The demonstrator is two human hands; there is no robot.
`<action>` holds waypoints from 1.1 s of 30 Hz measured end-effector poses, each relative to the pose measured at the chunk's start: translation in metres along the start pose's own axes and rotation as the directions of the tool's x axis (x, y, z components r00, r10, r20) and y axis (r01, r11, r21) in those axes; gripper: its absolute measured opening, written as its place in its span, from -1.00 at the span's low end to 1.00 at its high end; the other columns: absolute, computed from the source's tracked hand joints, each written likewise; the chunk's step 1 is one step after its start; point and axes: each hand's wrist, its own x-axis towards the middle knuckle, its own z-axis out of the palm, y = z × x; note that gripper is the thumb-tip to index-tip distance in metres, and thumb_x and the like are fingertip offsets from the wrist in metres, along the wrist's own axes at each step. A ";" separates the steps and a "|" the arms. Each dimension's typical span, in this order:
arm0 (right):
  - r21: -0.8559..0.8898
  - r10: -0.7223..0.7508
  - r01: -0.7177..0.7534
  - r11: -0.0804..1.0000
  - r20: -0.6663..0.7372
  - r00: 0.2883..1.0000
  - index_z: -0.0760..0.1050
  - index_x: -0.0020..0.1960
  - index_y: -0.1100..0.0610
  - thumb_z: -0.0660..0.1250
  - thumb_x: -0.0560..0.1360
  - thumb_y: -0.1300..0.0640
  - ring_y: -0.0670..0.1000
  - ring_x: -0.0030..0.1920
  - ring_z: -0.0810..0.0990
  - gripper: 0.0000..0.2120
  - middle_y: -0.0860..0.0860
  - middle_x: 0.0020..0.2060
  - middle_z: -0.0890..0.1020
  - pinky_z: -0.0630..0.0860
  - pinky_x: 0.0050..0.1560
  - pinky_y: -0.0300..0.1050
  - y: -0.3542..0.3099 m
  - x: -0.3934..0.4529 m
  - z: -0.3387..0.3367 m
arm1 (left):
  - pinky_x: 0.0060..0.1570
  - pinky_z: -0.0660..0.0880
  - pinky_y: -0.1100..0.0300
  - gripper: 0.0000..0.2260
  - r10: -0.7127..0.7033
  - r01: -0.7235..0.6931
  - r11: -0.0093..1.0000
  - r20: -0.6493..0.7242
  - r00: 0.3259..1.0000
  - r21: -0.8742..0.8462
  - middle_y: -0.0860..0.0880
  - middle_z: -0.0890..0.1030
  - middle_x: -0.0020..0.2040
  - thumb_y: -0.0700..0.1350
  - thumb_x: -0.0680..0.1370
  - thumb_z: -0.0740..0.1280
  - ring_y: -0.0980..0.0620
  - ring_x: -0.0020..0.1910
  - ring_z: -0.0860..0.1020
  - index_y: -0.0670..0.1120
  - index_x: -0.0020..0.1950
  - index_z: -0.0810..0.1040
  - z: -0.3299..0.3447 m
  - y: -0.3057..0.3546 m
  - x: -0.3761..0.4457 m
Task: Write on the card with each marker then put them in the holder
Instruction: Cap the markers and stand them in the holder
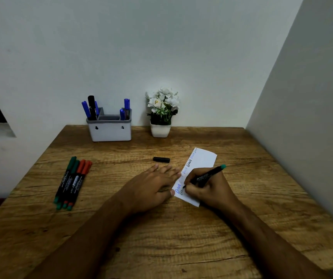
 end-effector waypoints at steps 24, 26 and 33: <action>0.107 0.068 -0.062 0.992 -0.058 0.996 0.70 -0.20 0.15 0.41 0.44 0.41 -0.09 -0.14 0.71 -0.80 -0.02 -0.21 0.75 0.56 -0.14 -0.30 -0.008 0.003 0.001 | 0.51 -0.23 0.22 -0.46 -0.026 0.026 1.000 -0.018 1.000 -0.003 0.15 0.00 0.61 0.04 0.66 0.14 0.22 0.57 -0.12 0.07 0.61 0.04 -0.003 0.004 0.000; 0.126 0.070 -0.064 0.990 -0.047 0.996 0.70 -0.17 0.15 0.42 0.46 0.41 -0.08 -0.12 0.72 -0.80 -0.02 -0.19 0.75 0.59 -0.12 -0.27 -0.012 0.005 0.001 | 0.53 -0.19 0.22 -0.45 -0.046 0.045 0.999 -0.029 0.999 -0.029 0.13 0.01 0.61 0.05 0.65 0.14 0.23 0.57 -0.09 0.08 0.61 0.04 -0.003 0.004 -0.001; 0.139 0.041 -0.044 0.989 0.025 0.999 0.71 -0.11 0.12 0.43 0.51 0.38 -0.14 -0.27 0.66 -0.82 -0.09 -0.28 0.71 0.55 -0.25 -0.24 -0.035 0.026 0.007 | 0.54 0.11 0.10 -0.48 -0.140 0.114 0.982 -0.177 0.974 -0.150 0.08 0.19 0.58 0.02 0.61 0.21 0.17 0.57 0.08 0.05 0.57 0.23 -0.014 0.003 -0.006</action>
